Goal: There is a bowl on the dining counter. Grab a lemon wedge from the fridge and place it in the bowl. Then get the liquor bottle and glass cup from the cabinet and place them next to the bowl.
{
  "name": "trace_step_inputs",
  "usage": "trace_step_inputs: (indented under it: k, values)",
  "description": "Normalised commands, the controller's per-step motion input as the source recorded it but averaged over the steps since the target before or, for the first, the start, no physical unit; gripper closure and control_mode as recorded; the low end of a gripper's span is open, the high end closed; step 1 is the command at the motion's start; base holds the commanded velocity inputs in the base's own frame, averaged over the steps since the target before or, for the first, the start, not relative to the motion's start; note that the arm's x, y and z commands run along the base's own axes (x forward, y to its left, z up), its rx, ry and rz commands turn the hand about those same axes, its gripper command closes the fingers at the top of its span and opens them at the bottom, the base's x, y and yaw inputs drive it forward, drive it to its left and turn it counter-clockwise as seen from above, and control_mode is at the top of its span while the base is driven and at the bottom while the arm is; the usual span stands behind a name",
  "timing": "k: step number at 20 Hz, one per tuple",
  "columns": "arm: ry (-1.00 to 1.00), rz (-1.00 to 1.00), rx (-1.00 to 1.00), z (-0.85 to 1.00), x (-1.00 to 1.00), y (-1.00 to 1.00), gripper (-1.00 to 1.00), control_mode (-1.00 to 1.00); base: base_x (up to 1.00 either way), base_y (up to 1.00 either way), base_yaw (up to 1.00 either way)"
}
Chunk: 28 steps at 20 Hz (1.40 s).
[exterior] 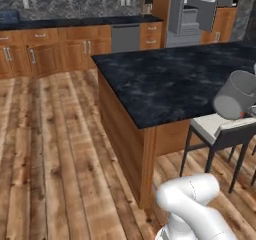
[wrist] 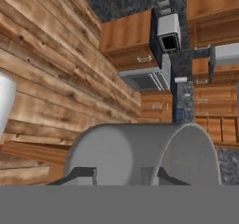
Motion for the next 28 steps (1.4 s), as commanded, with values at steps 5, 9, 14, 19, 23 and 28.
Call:
trace_step_inputs:
  k: [5,9,14,19,23,28]
  values:
    - [0.00,0.00,0.00,0.00,0.00,0.00,1.00,1.00,-0.32,-1.00,0.00]
    - [0.00,0.00,0.00,0.00,0.00,0.00,1.00,1.00,-0.10,-1.00,0.00]
    - [0.00,0.00,0.00,0.00,0.00,0.00,1.00,1.00,0.00,-1.00,0.00]
    - [0.00,0.00,0.00,0.00,0.00,0.00,1.00,1.00,0.02,-1.00,0.00]
    - [0.00,0.00,0.00,0.00,0.00,0.00,1.00,1.00,0.29,-0.97,-0.02]
    - [0.00,0.00,0.00,0.00,0.00,0.00,1.00,1.00,0.55,-0.70,-0.15]
